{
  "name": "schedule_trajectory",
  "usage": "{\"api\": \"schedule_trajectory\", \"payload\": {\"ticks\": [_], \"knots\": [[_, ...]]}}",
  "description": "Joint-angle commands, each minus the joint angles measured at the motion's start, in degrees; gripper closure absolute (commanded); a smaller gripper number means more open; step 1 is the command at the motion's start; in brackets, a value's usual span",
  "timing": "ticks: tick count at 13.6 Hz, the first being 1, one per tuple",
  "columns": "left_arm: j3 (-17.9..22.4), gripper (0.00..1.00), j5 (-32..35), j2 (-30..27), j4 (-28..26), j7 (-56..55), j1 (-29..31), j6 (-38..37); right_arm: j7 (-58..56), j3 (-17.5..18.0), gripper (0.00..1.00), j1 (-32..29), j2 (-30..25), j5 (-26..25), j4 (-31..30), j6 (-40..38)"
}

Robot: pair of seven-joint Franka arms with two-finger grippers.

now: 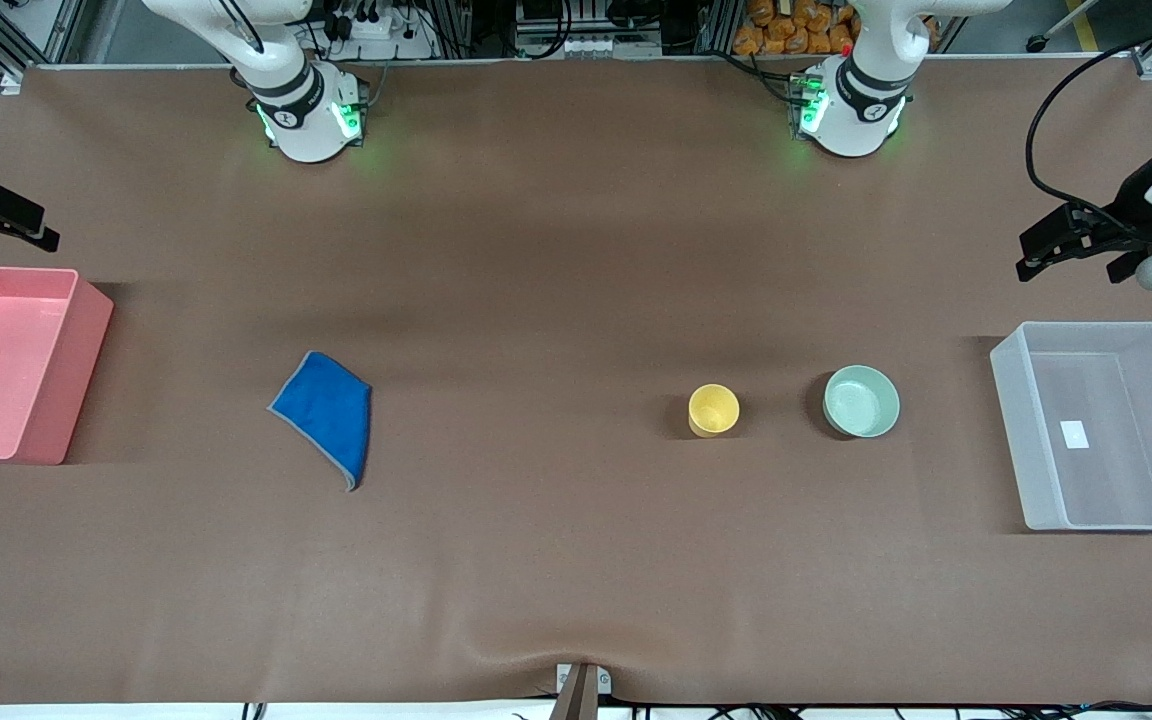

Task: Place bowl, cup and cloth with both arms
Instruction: 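Move the right gripper toward the blue cloth while the left gripper reaches the bowl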

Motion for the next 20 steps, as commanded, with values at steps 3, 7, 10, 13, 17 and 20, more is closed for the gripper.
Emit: {"api": "schedule_trajectory", "payload": {"ticks": [3, 7, 10, 13, 17, 20], "knots": [[-0.33, 0.0, -0.56, 1.01, 1.38, 0.95, 0.48, -1.14, -0.77, 0.69, 0.0, -1.14, 0.47, -0.45, 0.95, -0.76], [-0.42, 0.0, -0.64, 1.45, 0.16, 0.77, 0.66, -1.14, -0.86, 0.69, 0.0, -1.31, 0.99, -0.45, 0.78, -0.76], [-0.42, 0.0, -0.91, 2.68, -0.02, 0.68, 0.92, -0.96, -0.86, 0.61, 0.0, -1.93, 2.74, -0.19, 0.69, -0.76], [-0.59, 0.0, -1.0, 5.13, -0.2, -0.02, 0.4, -0.44, -0.86, 0.69, 0.0, -2.02, 8.26, 0.43, 0.34, 0.64], [-0.86, 0.0, -1.08, 6.19, -7.66, -1.5, 0.22, 8.07, -0.86, 0.96, 0.0, -0.44, 16.18, 2.18, 0.43, 4.68], [-0.86, 0.0, -0.82, 9.62, -10.47, -1.87, 0.57, 12.46, -1.39, 0.96, 0.0, 2.37, 21.46, 3.67, 0.43, 9.77]]}}
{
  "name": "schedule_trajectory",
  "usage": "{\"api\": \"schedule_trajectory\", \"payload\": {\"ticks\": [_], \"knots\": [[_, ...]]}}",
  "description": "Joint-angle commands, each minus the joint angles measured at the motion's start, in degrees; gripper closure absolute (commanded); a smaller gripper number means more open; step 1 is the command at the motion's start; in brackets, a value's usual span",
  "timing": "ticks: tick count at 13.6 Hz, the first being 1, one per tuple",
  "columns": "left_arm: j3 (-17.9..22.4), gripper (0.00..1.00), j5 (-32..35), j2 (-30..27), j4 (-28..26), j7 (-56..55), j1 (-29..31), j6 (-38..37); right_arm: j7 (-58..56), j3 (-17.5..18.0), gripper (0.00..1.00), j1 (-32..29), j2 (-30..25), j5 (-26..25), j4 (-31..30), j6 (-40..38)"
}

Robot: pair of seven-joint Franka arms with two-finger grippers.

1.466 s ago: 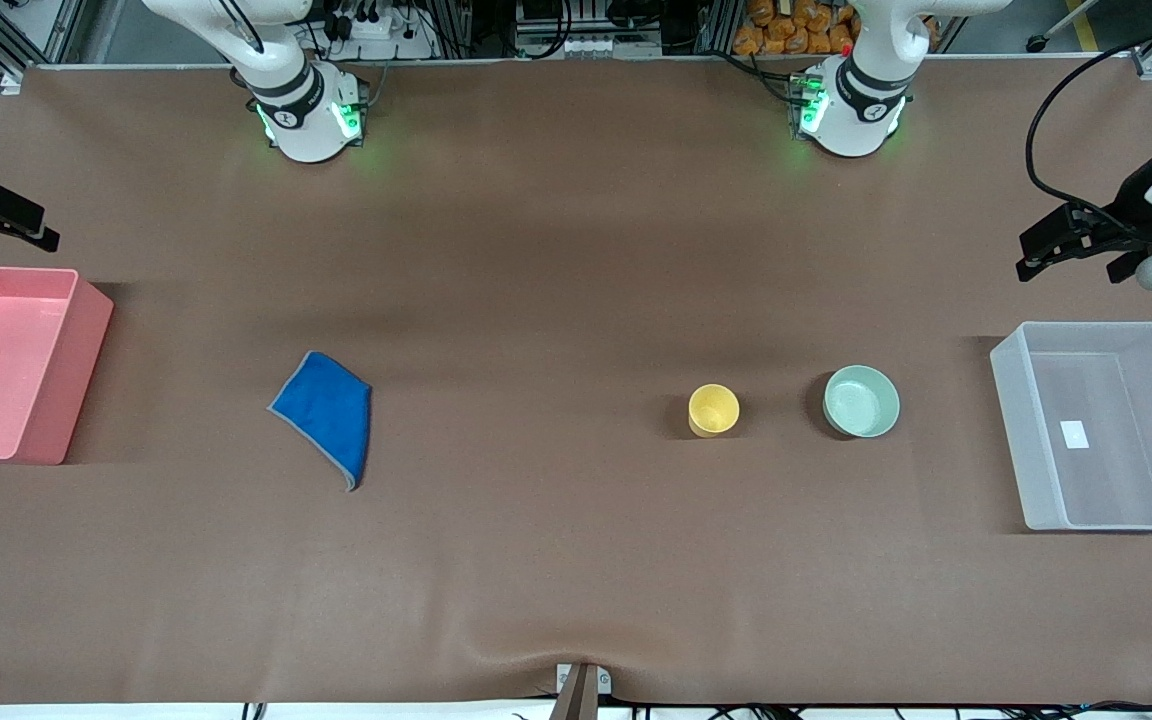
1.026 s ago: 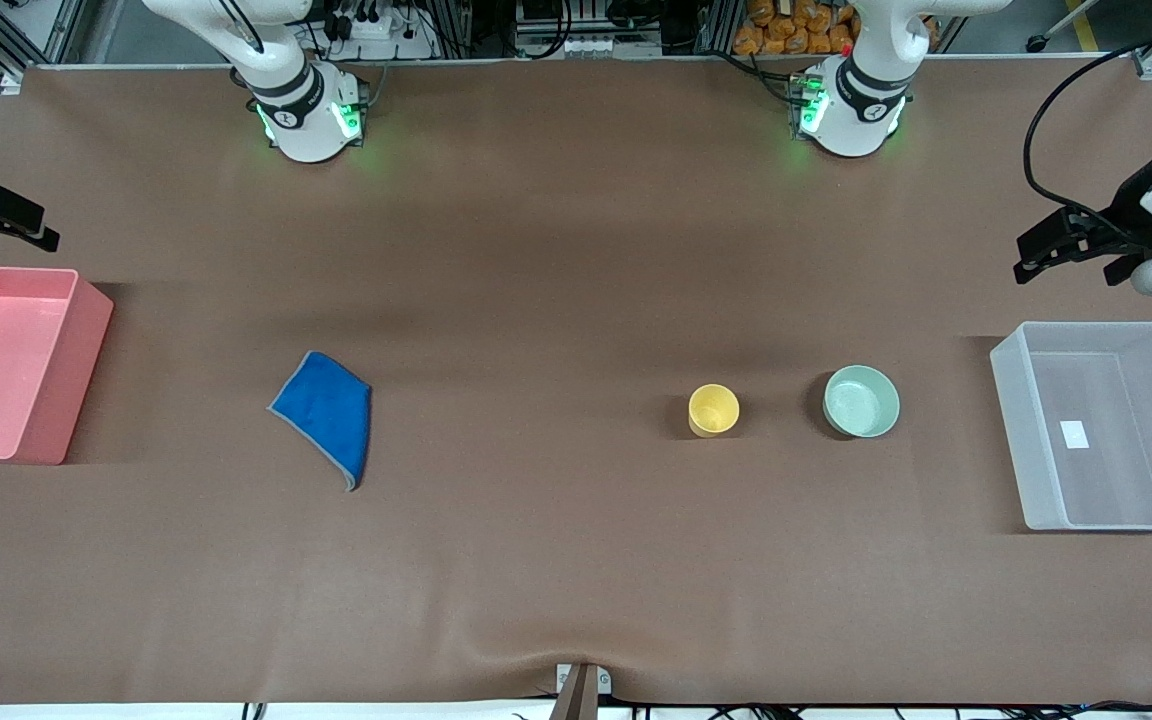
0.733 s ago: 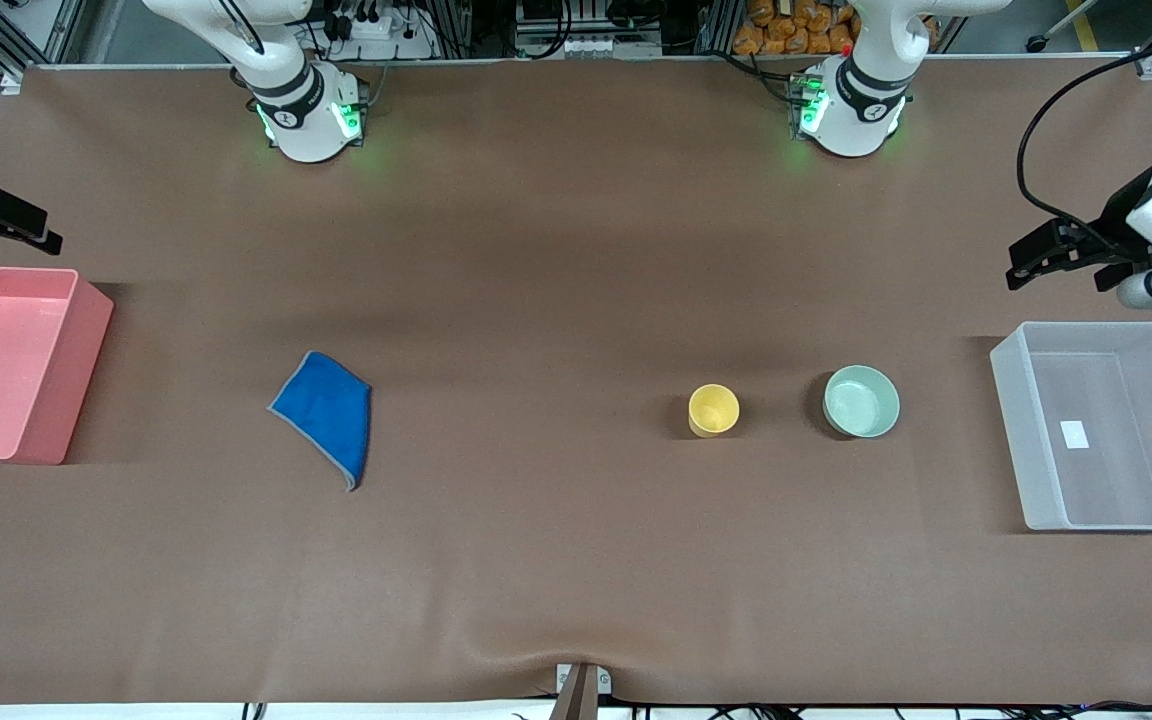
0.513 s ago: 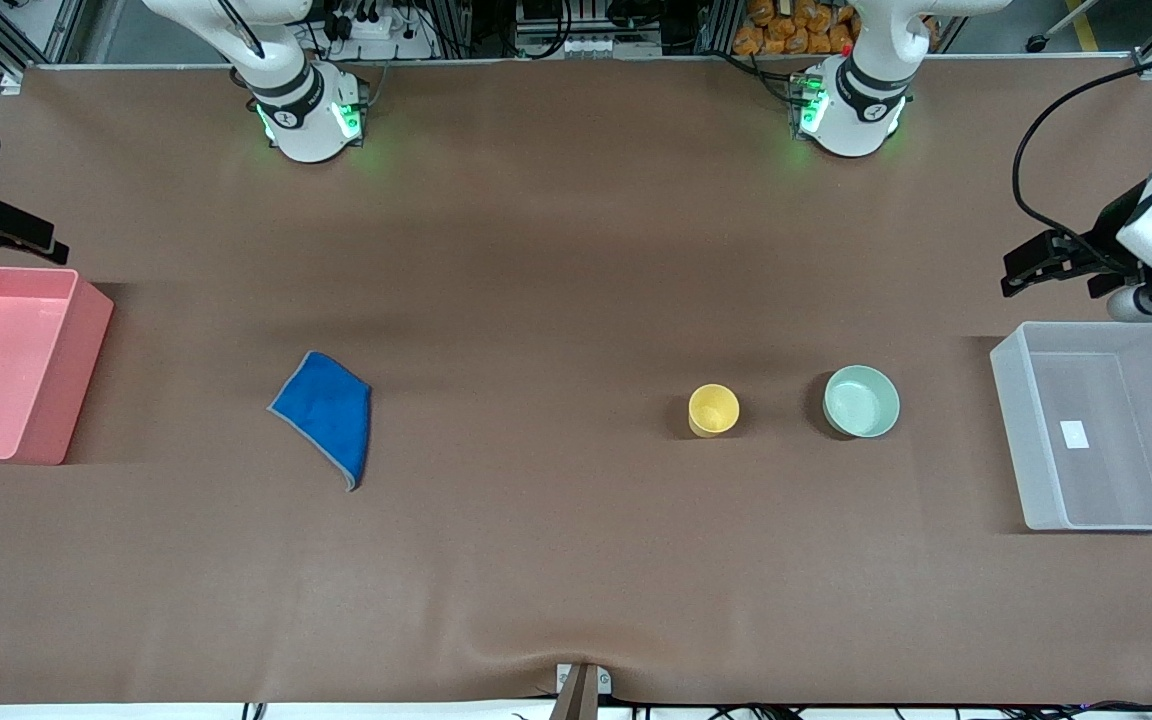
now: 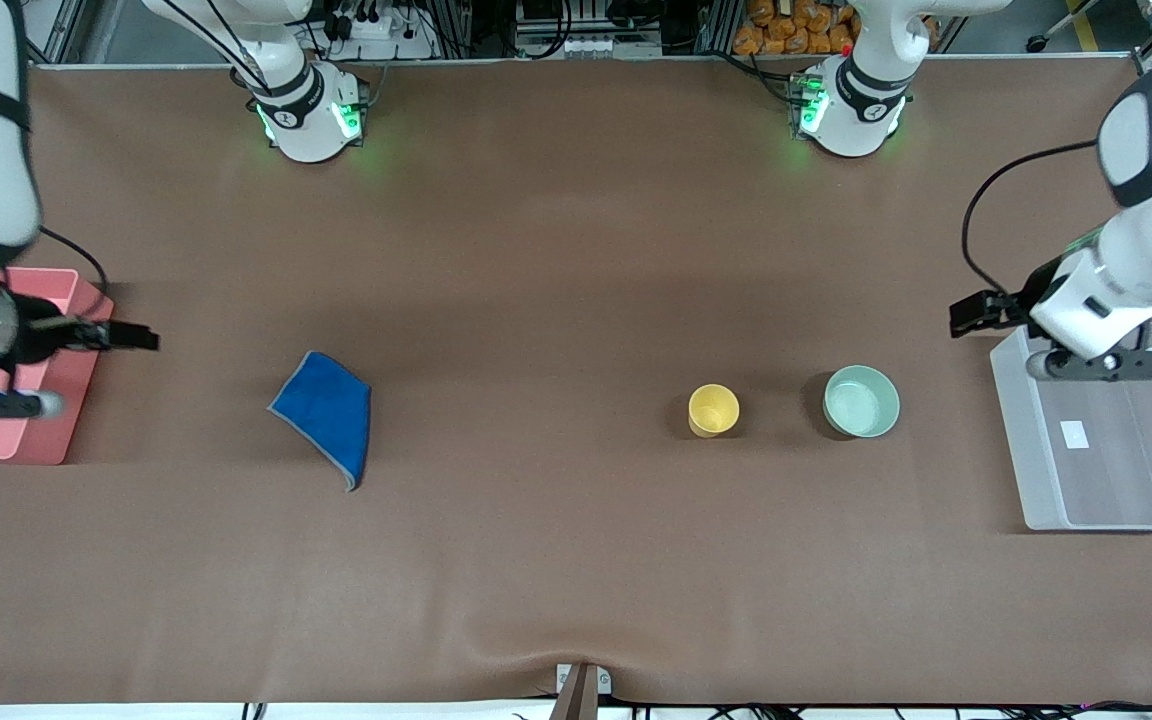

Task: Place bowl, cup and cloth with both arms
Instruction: 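Grasp the blue cloth with the right gripper while the left gripper grasps the bowl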

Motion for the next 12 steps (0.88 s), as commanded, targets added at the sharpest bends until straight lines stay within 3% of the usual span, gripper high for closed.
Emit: {"api": "schedule_trajectory", "payload": {"ticks": [1, 5, 9, 12], "knots": [[-0.14, 0.0, -0.76, 1.71, -4.31, -0.71, 0.37, 6.47, -0.81, -0.08, 0.0, 2.52, 4.08, 2.17, 1.18, 2.27], [-0.14, 0.0, -0.41, 4.26, -12.05, -0.44, 0.46, 18.24, -1.07, -0.08, 0.0, 5.85, 7.69, 3.58, -1.09, 6.57], [-0.05, 0.0, 1.16, 9.8, -12.86, -0.35, 0.72, 23.28, -3.95, -0.08, 0.0, 9.02, 9.0, 3.58, -8.13, 17.99], [-0.05, 0.0, 1.43, 14.18, -12.86, -0.62, 0.73, 28.36, -15.52, -0.08, 0.0, 8.33, 12.52, 3.58, -8.4, 22.57]]}}
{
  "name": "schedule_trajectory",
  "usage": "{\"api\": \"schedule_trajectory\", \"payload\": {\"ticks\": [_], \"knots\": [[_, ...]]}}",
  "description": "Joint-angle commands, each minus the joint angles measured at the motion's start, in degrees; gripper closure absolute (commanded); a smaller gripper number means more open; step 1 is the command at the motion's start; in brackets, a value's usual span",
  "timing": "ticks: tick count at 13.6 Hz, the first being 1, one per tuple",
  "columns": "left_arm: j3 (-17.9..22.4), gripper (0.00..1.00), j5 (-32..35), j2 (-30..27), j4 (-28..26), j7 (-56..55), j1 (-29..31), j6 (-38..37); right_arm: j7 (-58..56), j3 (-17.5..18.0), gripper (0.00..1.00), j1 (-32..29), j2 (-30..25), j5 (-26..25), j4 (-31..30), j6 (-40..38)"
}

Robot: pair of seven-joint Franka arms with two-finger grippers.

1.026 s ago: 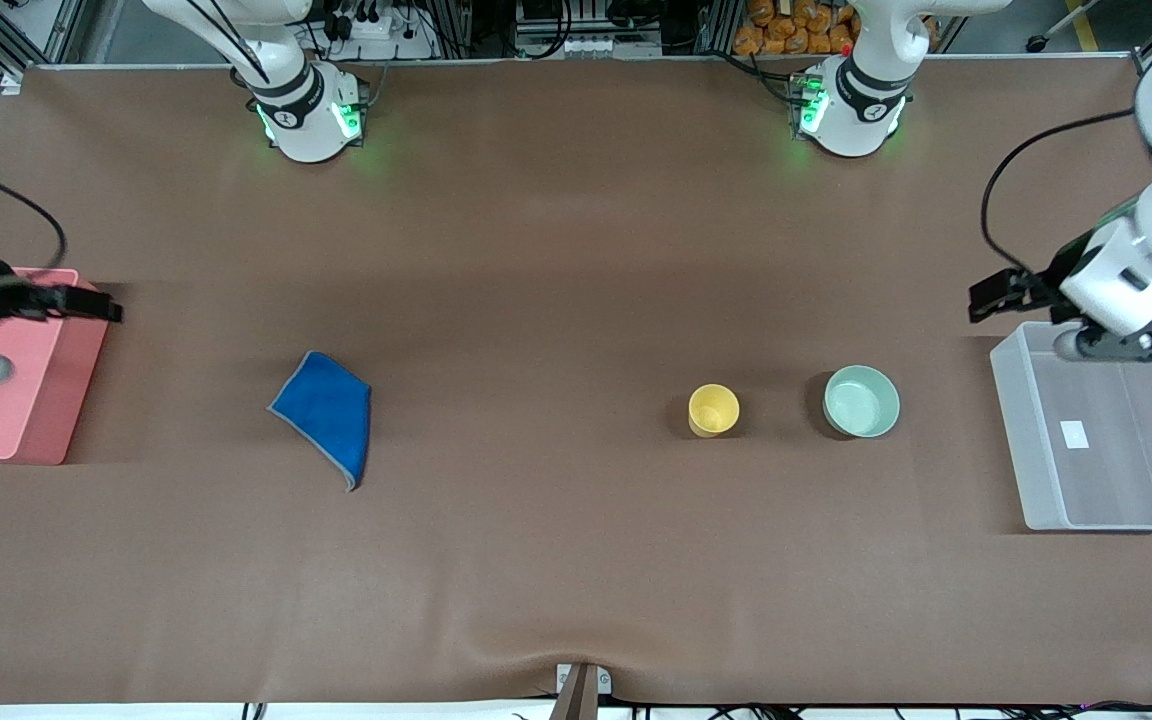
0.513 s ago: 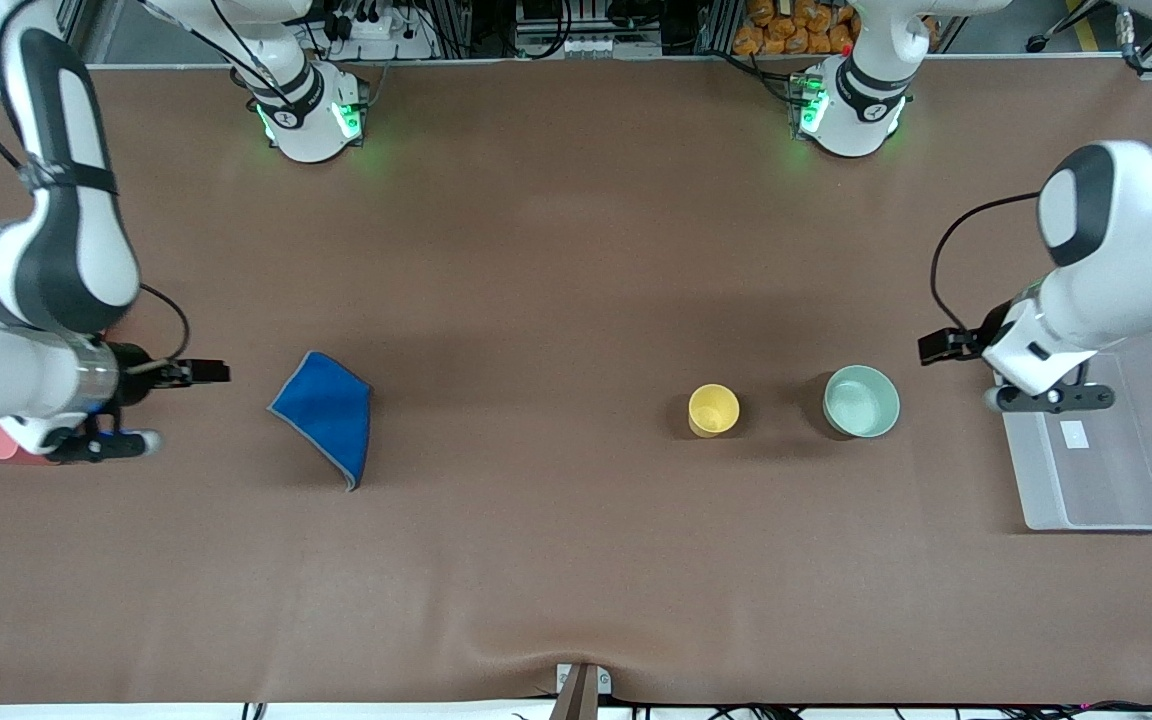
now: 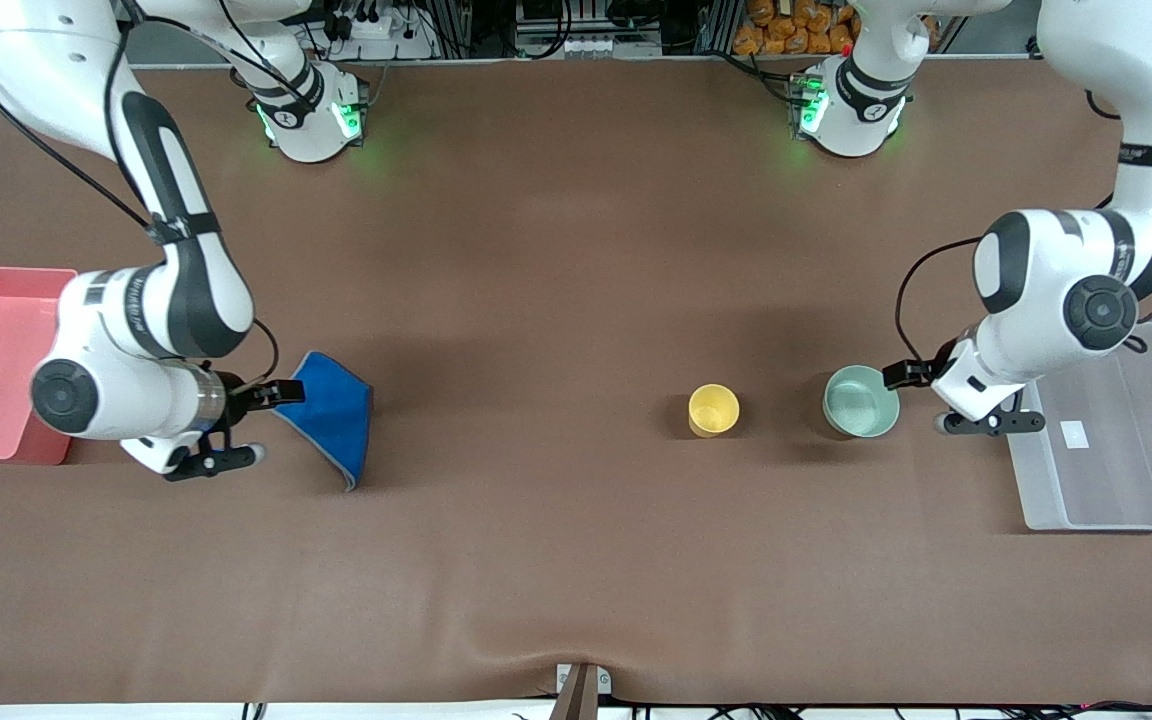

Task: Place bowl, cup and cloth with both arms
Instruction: 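Grasp the blue cloth with the right gripper while the left gripper grasps the bowl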

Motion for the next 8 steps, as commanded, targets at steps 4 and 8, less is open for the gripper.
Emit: {"api": "schedule_trajectory", "payload": {"ticks": [4, 8], "knots": [[-0.18, 0.0, 1.16, 7.11, 0.07, -0.65, 0.28, 8.02, -11.65, -0.45, 0.0, 0.15, 3.38, 1.14, -3.06, 6.46], [-0.01, 0.35, 1.33, 9.31, -0.19, -0.65, 0.01, 9.42, -14.36, -0.45, 0.0, 1.3, 3.21, 1.05, -8.16, 14.63]]}}
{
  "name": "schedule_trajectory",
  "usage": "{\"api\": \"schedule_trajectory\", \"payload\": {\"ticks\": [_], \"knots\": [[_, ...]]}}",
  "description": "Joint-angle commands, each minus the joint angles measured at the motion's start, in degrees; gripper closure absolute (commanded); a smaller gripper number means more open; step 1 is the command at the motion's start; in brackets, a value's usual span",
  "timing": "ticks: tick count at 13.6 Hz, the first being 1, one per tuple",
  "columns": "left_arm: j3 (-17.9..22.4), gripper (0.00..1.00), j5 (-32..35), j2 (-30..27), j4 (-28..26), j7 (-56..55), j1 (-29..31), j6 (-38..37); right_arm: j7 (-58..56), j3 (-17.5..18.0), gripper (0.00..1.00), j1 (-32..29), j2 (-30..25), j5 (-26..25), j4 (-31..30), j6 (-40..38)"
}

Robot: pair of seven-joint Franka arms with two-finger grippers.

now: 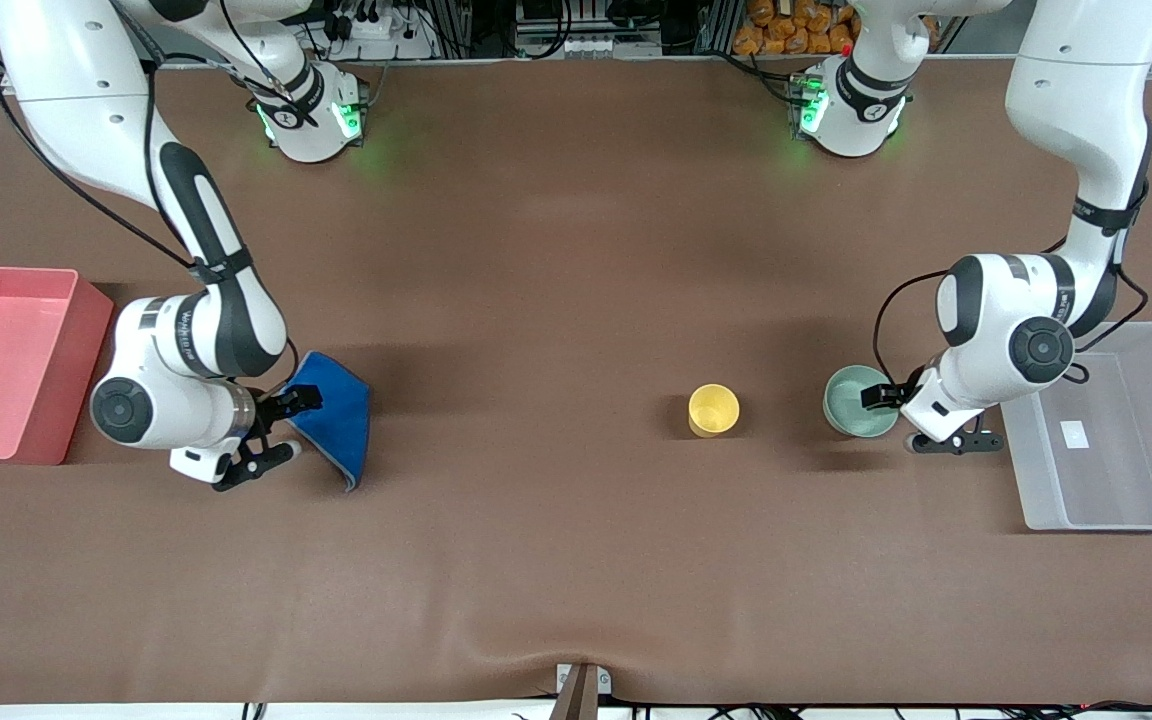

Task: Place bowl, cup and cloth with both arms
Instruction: 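Grasp the blue cloth with the right gripper while the left gripper grasps the bowl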

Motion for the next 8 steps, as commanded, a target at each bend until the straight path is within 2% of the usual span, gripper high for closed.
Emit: {"api": "schedule_trajectory", "payload": {"ticks": [1, 3, 4, 8], "knots": [[-0.03, 0.5, 1.41, 0.28, -0.07, -0.39, 0.17, 1.38, -2.7, -0.27, 0.0, 0.63, -1.09, 1.11, -4.77, 5.06], [0.15, 0.89, 1.41, 0.02, 0.46, -0.47, 0.0, 0.77, -2.7, -0.18, 0.0, 0.81, -1.09, 1.12, -6.97, 8.75], [0.24, 1.0, 1.41, -0.33, 0.55, -0.39, -0.09, 0.24, -2.7, -0.18, 0.0, 1.15, -1.09, 1.12, -7.76, 10.24], [0.59, 1.0, 1.41, -3.4, 3.87, -1.45, 1.13, -6.6, -2.7, -0.18, 0.0, 1.77, -0.91, 1.12, -9.27, 12.37]]}}
